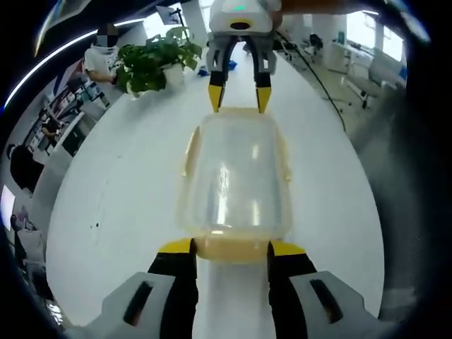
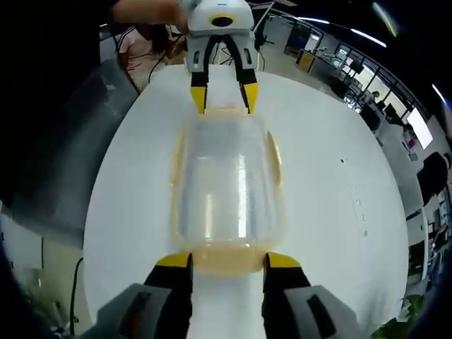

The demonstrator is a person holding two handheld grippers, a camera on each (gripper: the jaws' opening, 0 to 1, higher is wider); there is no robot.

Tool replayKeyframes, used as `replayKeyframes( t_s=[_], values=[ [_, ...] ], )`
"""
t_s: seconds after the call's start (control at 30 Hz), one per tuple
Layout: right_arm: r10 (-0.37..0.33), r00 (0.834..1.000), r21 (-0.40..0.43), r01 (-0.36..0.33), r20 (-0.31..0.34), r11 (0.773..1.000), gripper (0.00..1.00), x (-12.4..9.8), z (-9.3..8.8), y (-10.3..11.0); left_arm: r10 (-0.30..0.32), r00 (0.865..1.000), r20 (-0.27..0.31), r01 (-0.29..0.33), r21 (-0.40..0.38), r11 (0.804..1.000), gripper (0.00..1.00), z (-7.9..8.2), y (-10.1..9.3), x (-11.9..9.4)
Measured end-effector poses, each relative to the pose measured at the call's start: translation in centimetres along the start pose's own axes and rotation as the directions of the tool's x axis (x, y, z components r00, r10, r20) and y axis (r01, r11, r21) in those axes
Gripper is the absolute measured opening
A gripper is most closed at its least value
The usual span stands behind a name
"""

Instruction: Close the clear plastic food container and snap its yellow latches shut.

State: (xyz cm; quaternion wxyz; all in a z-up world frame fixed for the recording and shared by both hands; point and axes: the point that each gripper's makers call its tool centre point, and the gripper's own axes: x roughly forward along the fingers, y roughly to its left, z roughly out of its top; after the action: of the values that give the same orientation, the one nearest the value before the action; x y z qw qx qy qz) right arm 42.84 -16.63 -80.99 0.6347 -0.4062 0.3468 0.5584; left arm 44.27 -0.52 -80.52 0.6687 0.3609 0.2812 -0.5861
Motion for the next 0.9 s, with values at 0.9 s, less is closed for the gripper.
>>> replayKeyframes(
  t_s=[0.9],
  values=[
    [0.119, 0.993, 0.031, -0.118, -0.009, 0.993, 0.36, 1.9, -1.5, 0.6, -0.118, 0.993, -0.001, 0.118, -0.076, 0.99, 0.36, -0.6, -0.7, 1.8]
  ],
)
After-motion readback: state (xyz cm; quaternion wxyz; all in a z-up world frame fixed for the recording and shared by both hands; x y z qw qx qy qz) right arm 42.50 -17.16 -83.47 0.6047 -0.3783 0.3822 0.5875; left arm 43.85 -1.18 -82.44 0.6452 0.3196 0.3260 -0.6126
